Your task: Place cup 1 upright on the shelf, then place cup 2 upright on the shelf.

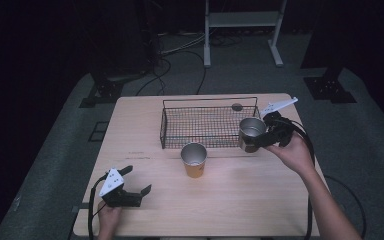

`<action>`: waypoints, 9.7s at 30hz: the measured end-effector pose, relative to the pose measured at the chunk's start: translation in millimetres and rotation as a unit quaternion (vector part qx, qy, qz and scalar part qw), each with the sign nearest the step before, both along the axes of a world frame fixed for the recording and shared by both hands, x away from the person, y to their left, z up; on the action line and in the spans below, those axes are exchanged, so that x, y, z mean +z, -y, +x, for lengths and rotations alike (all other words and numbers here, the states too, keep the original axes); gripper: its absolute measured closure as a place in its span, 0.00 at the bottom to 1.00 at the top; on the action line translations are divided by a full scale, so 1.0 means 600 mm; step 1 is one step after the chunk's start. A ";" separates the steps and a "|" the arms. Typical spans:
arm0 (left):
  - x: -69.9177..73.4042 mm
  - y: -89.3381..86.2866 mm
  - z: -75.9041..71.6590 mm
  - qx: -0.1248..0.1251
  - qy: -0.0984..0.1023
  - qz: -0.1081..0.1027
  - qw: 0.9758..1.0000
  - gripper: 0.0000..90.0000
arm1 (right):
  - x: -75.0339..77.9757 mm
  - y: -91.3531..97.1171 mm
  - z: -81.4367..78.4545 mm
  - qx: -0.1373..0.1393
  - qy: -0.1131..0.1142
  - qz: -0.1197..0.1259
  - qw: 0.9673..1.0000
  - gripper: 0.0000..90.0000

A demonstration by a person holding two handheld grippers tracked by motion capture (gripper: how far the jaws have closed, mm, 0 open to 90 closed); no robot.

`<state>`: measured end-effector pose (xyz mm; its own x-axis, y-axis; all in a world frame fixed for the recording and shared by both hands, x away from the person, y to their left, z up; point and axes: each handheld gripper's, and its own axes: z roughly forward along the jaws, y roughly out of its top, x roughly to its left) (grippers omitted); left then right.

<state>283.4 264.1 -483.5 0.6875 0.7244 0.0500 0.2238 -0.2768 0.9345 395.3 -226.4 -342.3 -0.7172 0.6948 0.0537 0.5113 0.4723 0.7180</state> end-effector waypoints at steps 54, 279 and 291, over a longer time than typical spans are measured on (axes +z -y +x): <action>0.000 0.000 0.000 -0.001 0.001 -0.002 1.000 0.00 | 0.022 -0.053 0.117 -0.019 -0.009 -0.025 0.999 0.20; 0.000 -0.002 0.001 0.001 -0.003 -0.003 1.000 0.00 | -0.105 -0.147 -0.094 0.109 0.025 0.025 0.993 0.06; 0.000 -0.002 0.001 0.001 -0.003 -0.005 1.000 0.00 | -0.109 -0.167 -0.081 0.109 0.018 0.027 0.994 0.03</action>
